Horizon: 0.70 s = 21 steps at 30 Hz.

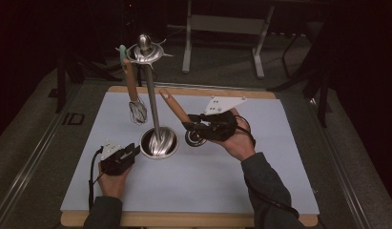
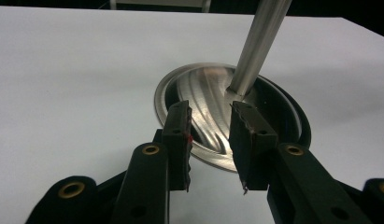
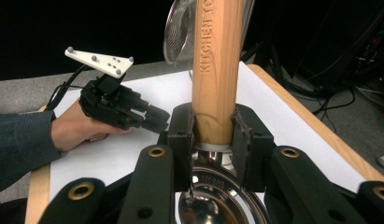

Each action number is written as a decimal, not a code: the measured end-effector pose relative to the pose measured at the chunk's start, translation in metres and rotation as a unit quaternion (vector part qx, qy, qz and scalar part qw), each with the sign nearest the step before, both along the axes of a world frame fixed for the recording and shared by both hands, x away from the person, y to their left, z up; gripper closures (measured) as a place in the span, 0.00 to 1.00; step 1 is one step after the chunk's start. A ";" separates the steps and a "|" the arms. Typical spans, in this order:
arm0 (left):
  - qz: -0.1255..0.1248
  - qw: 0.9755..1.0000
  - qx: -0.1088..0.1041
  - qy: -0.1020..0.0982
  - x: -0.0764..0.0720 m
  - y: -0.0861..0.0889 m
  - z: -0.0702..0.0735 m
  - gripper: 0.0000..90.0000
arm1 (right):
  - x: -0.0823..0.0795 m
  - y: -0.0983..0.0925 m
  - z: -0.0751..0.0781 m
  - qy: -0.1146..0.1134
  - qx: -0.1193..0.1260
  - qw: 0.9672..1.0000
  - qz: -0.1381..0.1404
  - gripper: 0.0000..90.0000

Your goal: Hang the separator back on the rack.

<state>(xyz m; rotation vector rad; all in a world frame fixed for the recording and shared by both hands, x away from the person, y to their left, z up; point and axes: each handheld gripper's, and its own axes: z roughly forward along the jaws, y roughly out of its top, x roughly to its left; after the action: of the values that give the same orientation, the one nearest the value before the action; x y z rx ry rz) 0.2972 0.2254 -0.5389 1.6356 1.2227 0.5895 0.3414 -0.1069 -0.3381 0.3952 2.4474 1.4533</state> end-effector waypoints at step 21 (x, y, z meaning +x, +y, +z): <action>0.000 1.000 0.000 0.000 0.000 0.000 0.000 0.76 | 0.002 0.000 0.017 -0.017 0.005 1.000 0.002 0.79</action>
<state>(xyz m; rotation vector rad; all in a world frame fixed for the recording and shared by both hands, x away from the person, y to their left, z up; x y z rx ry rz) 0.2972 0.2253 -0.5388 1.6356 1.2225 0.5911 0.3430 -0.1065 -0.3210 0.3648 2.4177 1.4624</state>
